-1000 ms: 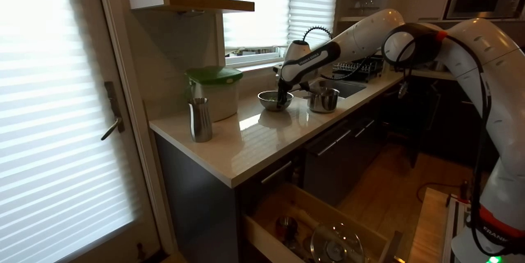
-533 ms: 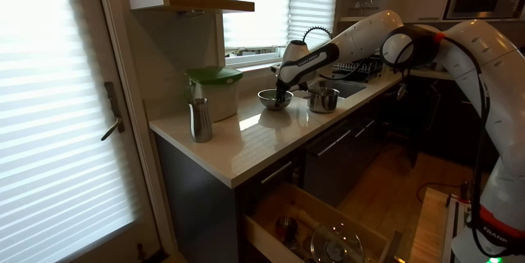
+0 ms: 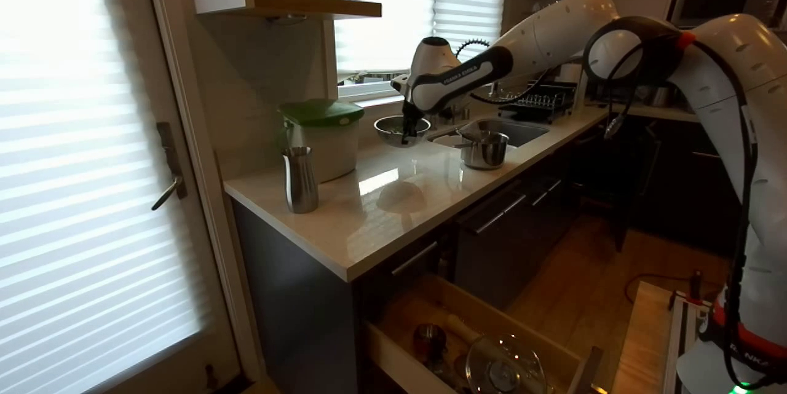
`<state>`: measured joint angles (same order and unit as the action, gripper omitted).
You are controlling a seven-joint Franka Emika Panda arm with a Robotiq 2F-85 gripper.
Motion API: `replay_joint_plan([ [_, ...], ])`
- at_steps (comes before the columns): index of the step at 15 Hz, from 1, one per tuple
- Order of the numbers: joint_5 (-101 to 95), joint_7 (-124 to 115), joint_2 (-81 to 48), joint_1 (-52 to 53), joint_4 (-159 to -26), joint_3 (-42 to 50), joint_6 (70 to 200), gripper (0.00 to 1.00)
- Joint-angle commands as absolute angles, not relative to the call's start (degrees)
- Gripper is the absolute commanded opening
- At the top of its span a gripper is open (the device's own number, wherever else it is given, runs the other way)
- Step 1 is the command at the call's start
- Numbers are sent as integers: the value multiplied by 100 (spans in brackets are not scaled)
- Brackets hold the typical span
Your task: Move the smaller silver bowl close to the edge of the kitchen counter
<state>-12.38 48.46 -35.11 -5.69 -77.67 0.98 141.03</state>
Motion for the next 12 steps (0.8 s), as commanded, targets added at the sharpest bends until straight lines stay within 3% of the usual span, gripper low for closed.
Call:
replay_joint_plan([
  [1,-1425,4417,-2624,-394,-8695,157,13833,2],
  [5,-1341,3854,-1883,-331,-9684,97,13749,2],
  [6,-1309,4120,-2491,-409,-8909,35,13679,6],
  [11,-1300,3934,-2063,-386,-9487,29,13674,6],
  [12,-1300,3932,-2060,-386,-9494,29,13674,2],
])
